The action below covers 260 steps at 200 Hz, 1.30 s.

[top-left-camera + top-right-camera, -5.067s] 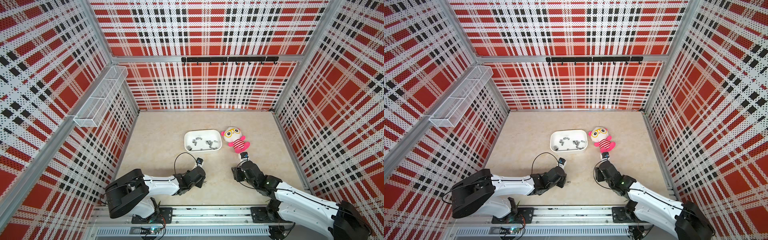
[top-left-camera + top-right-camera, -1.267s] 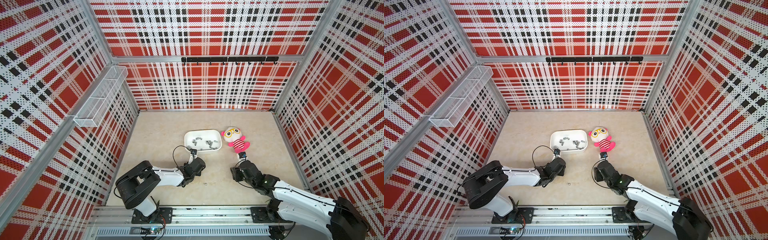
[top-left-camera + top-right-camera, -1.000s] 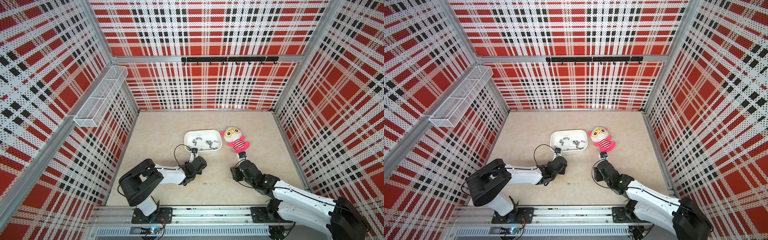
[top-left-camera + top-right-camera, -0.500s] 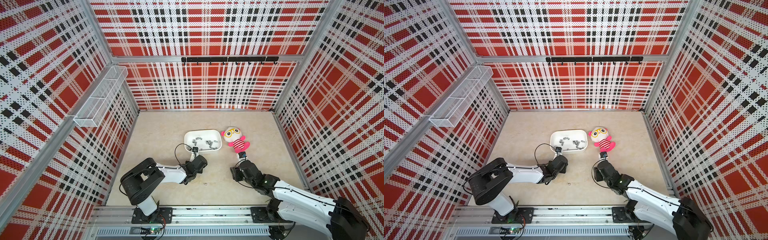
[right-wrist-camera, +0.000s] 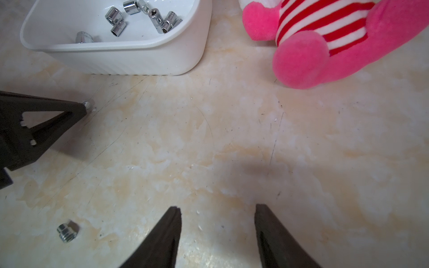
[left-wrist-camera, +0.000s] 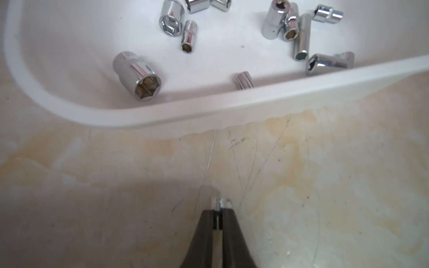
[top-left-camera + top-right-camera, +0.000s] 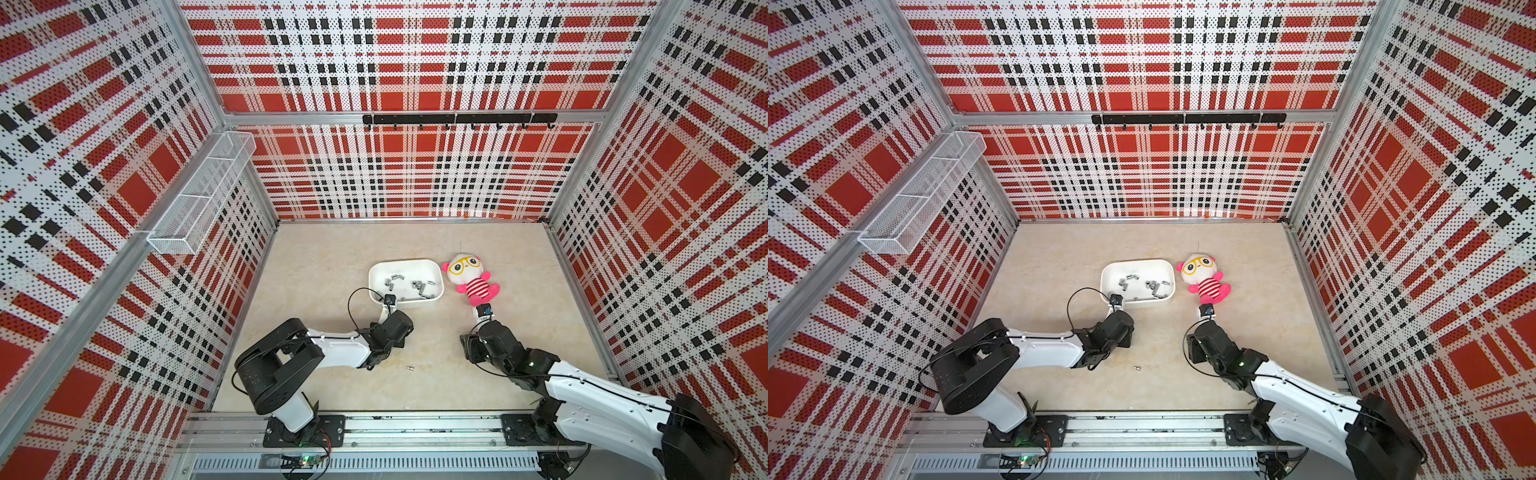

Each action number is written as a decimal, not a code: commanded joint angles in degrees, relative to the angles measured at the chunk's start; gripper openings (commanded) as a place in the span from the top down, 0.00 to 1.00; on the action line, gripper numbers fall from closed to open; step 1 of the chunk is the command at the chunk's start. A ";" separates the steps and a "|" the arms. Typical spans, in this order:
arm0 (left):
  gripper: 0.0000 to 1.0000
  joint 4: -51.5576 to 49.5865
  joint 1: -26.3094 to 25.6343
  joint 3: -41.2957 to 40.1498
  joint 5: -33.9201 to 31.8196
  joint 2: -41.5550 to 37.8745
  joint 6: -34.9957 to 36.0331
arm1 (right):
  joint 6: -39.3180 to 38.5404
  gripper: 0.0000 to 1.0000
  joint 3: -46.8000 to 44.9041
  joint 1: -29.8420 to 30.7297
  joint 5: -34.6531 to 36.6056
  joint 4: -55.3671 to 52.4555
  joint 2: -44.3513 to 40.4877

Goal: Put the socket on the desktop into the storage box
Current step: Pick up the socket head from the center of the board, then place the socket head in the storage box.

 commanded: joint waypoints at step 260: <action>0.45 -0.69 6.76 15.39 -3.83 -3.87 -4.87 | -8.65 0.38 3.03 17.37 1.35 9.20 5.51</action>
